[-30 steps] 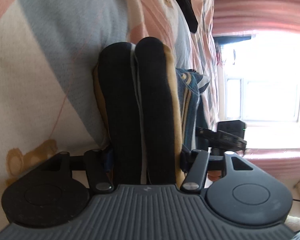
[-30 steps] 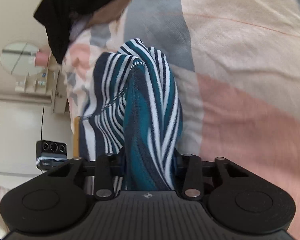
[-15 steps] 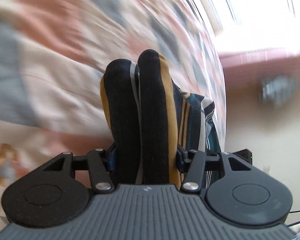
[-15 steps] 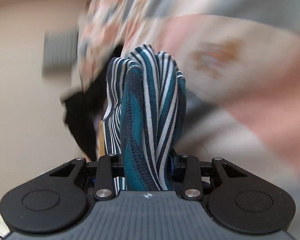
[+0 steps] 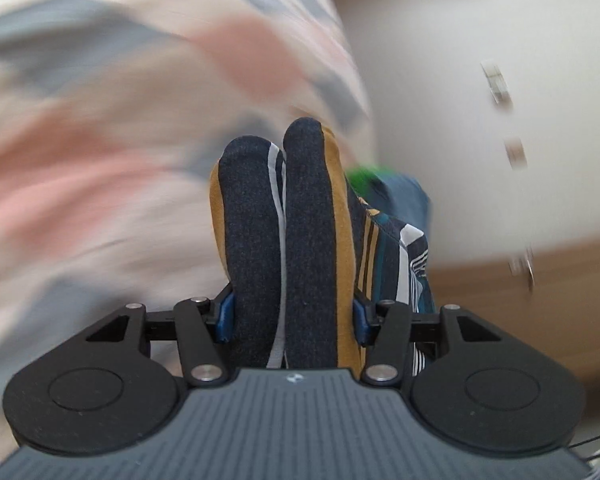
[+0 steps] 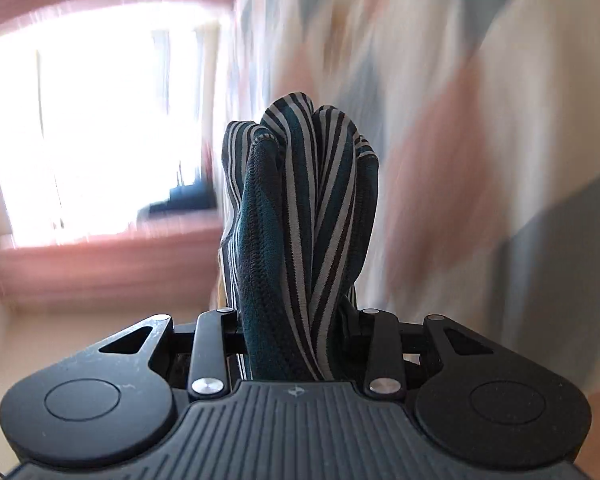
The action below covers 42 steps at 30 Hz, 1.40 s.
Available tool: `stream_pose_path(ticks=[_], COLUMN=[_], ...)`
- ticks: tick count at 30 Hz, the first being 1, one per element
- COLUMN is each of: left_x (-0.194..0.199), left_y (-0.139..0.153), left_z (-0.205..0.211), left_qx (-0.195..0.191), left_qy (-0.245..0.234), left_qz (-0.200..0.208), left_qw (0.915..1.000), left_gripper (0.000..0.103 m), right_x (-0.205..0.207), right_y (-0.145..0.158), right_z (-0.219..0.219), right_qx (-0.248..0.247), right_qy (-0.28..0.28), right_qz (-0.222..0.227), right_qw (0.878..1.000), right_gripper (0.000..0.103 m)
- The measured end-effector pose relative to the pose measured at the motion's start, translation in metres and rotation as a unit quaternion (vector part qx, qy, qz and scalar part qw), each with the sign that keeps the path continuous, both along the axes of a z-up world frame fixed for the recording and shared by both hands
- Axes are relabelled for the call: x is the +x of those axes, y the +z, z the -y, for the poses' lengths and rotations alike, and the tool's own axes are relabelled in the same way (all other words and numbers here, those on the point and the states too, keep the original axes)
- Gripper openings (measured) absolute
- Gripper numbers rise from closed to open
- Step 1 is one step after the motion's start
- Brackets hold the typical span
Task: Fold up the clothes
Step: 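Carry the folded sweater with both grippers to the clothes stack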
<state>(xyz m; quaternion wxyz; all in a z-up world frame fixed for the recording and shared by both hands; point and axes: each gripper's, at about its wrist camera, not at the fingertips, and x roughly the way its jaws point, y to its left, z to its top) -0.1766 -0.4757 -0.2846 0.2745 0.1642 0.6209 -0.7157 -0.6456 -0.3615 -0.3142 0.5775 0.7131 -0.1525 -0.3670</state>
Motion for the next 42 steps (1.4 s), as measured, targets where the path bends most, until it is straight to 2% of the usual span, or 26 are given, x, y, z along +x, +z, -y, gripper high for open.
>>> stream_pose_path(ticks=[2, 5, 11, 14, 19, 22, 28, 32, 33, 34, 35, 37, 39, 42], left_x=[-0.067, -0.167, -0.338, -0.405, -0.486, -0.505, -0.502, -0.5, -0.499, -0.497, -0.495, -0.491, -0.476, -0.455], left_y=[0.011, 0.029, 0.062, 0.067, 0.063, 0.054, 0.007, -0.022, -0.023, -0.022, -0.021, -0.011, 0.006, 0.036], left_z=[0.033, 0.088, 0.171, 0.202, 0.238, 0.25, 0.253, 0.263, 0.265, 0.266, 0.267, 0.267, 0.269, 0.272], left_qx=[-0.017, -0.048, -0.115, -0.13, -0.147, -0.147, -0.116, -0.114, -0.115, -0.118, -0.122, -0.135, -0.157, -0.191], left_qy=[-0.06, -0.141, -0.252, -0.295, -0.339, -0.343, -0.342, -0.34, -0.339, -0.338, -0.337, -0.334, -0.312, -0.259], left_qz=[-0.008, -0.022, -0.023, -0.016, 0.006, 0.001, 0.005, -0.001, -0.001, 0.0, 0.001, 0.015, 0.022, 0.025], left_qw=[0.998, 0.9887, 0.9608, 0.9465, 0.9294, 0.9277, 0.9326, 0.9336, 0.9339, 0.9338, 0.9336, 0.9328, 0.9369, 0.9466], left_gripper=[0.048, 0.048, 0.049, 0.049, 0.049, 0.049, 0.049, 0.051, 0.052, 0.052, 0.054, 0.054, 0.051, 0.046], right_x=[-0.042, -0.089, -0.145, -0.152, -0.169, -0.175, -0.161, -0.157, -0.178, -0.181, -0.184, -0.189, -0.192, -0.19], right_y=[0.014, 0.026, 0.02, 0.007, -0.012, -0.016, -0.037, -0.05, -0.045, -0.04, -0.032, -0.006, 0.025, 0.067], right_z=[-0.014, -0.027, -0.018, -0.001, 0.033, 0.046, 0.056, 0.066, 0.064, 0.063, 0.06, 0.053, 0.049, 0.064], right_qx=[-0.021, -0.053, -0.098, -0.106, -0.102, -0.103, -0.064, -0.039, -0.036, -0.034, -0.032, -0.027, -0.028, -0.059], right_qy=[-0.071, -0.176, -0.343, -0.403, -0.454, -0.456, -0.445, -0.434, -0.433, -0.433, -0.432, -0.425, -0.42, -0.386], right_qz=[-0.01, -0.007, 0.015, 0.029, 0.044, 0.037, 0.03, -0.035, -0.038, -0.046, -0.066, -0.137, -0.234, -0.353], right_qw=[0.997, 0.983, 0.934, 0.908, 0.884, 0.883, 0.893, 0.9, 0.9, 0.9, 0.899, 0.894, 0.876, 0.85], right_gripper=[0.035, 0.035, 0.035, 0.035, 0.035, 0.035, 0.035, 0.04, 0.045, 0.047, 0.05, 0.052, 0.052, 0.052])
